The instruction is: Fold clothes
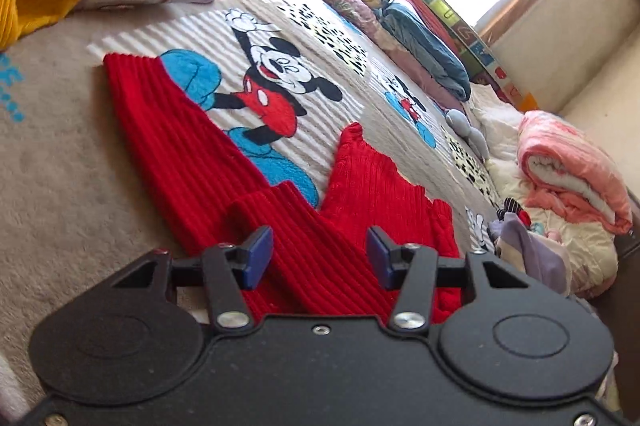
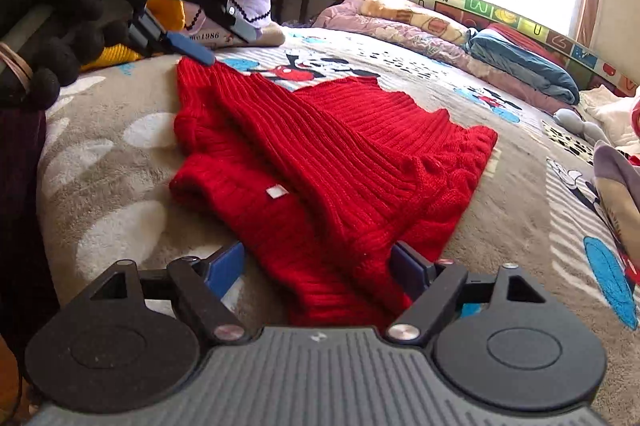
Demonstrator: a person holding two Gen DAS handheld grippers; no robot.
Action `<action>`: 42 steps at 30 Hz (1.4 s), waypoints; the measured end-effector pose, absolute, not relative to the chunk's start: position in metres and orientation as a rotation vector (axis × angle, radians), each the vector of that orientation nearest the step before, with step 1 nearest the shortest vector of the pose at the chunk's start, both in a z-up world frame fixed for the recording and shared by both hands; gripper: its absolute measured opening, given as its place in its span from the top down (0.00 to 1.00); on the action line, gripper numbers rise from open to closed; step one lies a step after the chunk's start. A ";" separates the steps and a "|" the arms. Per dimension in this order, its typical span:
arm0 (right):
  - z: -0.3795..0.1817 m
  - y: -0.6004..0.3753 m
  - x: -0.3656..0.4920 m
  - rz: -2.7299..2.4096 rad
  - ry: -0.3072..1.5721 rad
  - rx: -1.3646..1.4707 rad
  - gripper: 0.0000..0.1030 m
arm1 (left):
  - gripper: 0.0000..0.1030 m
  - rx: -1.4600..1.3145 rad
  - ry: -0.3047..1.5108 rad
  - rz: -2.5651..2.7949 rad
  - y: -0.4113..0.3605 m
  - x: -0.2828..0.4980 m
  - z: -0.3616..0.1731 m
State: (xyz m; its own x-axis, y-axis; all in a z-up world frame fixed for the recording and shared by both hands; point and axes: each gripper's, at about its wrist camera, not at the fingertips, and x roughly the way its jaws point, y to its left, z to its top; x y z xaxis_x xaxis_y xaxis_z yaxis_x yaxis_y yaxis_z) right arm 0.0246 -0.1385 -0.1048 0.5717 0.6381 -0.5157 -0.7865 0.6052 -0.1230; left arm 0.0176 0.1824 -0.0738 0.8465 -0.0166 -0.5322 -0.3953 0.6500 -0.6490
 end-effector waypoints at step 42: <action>-0.096 -0.159 0.034 0.988 0.585 -0.196 0.22 | 0.96 -0.806 0.561 -0.069 0.055 0.211 -0.042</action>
